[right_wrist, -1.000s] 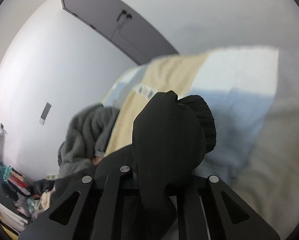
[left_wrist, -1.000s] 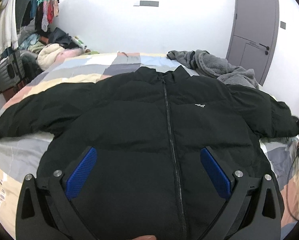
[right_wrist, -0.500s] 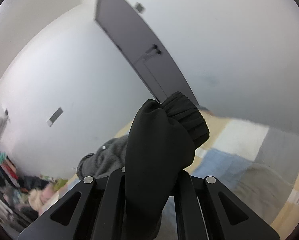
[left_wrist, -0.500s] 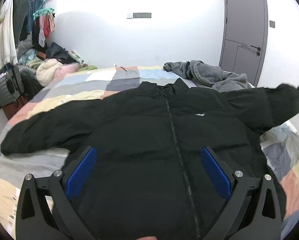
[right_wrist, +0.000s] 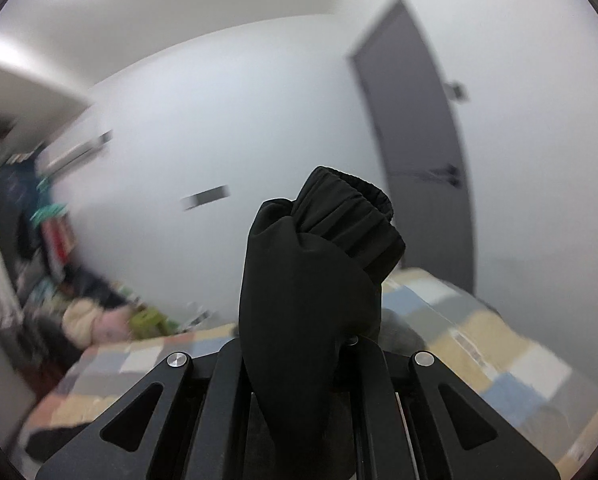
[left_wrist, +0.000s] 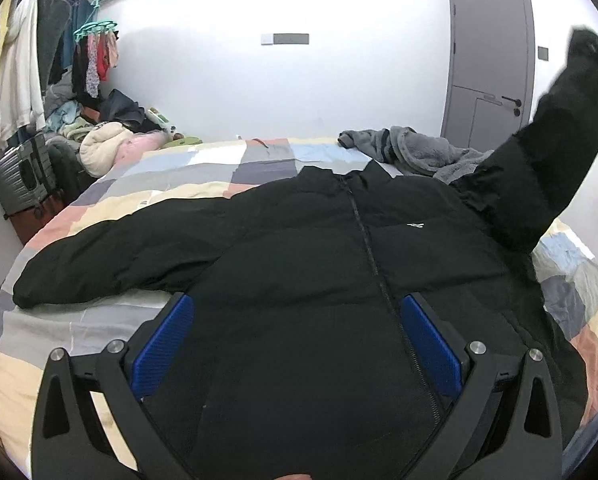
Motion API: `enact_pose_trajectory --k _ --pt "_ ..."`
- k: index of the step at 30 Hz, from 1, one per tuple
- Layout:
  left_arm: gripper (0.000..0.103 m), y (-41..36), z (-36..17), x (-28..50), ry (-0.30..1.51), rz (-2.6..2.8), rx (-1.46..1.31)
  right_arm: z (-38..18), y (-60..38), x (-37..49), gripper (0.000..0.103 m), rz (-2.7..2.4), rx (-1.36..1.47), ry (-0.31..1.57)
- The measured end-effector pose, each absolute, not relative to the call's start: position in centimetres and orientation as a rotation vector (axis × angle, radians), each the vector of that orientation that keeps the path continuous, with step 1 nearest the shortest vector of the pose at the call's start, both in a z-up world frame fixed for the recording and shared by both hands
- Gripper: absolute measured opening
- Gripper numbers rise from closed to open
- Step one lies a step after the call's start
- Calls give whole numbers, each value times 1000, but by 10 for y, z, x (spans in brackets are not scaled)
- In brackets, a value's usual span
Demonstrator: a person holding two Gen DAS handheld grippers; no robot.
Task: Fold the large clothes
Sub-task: 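Lift the sleeve with the right tool and fold it across the jacket body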
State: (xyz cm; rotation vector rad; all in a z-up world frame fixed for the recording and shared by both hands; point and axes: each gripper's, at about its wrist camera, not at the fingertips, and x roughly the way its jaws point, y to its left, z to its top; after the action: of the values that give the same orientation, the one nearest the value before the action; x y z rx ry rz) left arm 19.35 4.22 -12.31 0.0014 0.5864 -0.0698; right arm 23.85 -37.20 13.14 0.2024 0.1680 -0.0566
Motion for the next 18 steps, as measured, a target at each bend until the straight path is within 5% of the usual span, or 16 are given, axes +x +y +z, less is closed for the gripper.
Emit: enact_pose_trajectory --k 7,18 --pt "103 71 -126 190 596 -57 -55 129 -235 269 6 143 123 185" --pt "103 107 -133 198 600 0 -125 52 -46 333 8 414 17 381"
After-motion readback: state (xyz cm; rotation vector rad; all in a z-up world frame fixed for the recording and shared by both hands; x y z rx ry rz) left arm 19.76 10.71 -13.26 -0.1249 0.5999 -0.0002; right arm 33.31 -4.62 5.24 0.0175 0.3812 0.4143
